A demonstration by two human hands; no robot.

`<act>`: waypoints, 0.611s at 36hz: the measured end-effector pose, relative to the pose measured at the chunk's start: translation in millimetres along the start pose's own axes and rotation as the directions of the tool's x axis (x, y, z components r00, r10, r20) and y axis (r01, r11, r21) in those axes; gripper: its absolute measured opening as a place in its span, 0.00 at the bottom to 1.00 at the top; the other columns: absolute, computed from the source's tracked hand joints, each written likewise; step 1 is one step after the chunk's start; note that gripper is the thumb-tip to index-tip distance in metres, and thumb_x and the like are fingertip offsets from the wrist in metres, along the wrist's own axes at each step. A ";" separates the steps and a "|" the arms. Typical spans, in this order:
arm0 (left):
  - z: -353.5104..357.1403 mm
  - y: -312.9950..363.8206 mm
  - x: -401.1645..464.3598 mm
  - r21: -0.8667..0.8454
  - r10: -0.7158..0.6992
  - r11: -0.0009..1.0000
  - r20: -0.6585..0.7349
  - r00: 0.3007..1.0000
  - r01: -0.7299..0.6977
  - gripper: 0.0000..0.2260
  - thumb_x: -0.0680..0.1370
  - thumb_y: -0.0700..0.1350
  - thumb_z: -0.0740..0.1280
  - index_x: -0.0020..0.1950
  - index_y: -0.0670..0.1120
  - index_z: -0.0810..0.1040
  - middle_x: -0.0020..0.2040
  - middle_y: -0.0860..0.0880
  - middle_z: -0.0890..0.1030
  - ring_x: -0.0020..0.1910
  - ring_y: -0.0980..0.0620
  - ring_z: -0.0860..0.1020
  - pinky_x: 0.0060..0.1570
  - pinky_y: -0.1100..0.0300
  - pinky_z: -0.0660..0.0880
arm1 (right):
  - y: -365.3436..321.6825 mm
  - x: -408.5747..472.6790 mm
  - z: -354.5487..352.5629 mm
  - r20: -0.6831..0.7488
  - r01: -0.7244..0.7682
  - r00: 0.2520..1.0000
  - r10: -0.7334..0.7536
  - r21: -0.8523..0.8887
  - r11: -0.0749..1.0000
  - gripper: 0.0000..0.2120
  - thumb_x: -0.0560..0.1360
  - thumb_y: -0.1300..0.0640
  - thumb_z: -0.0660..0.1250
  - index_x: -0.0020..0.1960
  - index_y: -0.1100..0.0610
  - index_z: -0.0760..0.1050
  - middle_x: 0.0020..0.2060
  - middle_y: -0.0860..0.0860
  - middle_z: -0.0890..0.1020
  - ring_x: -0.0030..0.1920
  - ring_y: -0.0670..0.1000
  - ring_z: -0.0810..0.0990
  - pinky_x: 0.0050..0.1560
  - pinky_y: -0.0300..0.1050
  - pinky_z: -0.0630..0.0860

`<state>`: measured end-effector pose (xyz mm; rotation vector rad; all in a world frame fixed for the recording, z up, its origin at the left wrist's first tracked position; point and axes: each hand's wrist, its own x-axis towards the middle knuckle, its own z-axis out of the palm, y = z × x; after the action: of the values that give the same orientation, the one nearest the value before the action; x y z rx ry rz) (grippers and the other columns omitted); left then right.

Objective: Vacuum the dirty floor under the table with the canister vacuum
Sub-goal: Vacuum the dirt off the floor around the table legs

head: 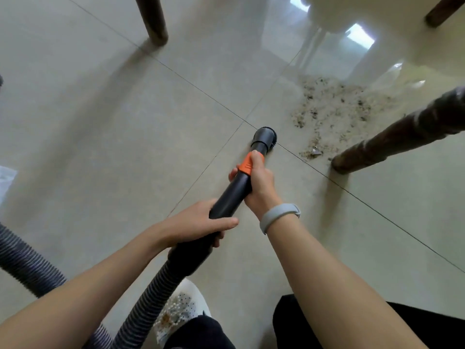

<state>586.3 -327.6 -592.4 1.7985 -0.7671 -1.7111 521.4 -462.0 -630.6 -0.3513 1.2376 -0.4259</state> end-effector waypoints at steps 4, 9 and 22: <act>-2.9 9.9 10.5 0.148 0.041 0.988 -0.015 0.999 -0.038 0.11 0.80 0.47 0.64 0.41 0.45 0.67 0.26 0.51 0.77 0.28 0.54 0.78 0.33 0.62 0.76 | -20.2 18.2 3.2 -0.012 -0.016 1.000 0.015 -0.131 0.991 0.11 0.78 0.56 0.64 0.41 0.60 0.68 0.32 0.56 0.73 0.28 0.53 0.73 0.33 0.47 0.76; -16.1 2.7 12.9 0.180 -0.003 0.984 0.021 1.000 0.000 0.10 0.79 0.46 0.65 0.43 0.44 0.66 0.27 0.50 0.79 0.28 0.52 0.79 0.35 0.59 0.77 | -42.1 46.9 6.0 -0.035 -0.084 0.996 0.076 -0.366 0.927 0.11 0.77 0.49 0.66 0.49 0.57 0.70 0.36 0.53 0.76 0.35 0.52 0.77 0.33 0.46 0.77; 3.6 20.5 37.4 -0.148 -0.069 0.986 0.069 0.995 0.079 0.11 0.81 0.51 0.61 0.47 0.44 0.66 0.31 0.46 0.73 0.25 0.49 0.72 0.27 0.57 0.73 | -28.4 41.0 -13.4 -0.052 0.001 0.999 -0.009 -0.139 0.990 0.15 0.80 0.52 0.60 0.40 0.62 0.70 0.29 0.56 0.76 0.28 0.53 0.75 0.34 0.48 0.74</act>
<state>583.1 -368.7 -603.8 1.6966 -0.5861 -1.8309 516.0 -507.2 -654.9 -0.4647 1.3219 -0.3558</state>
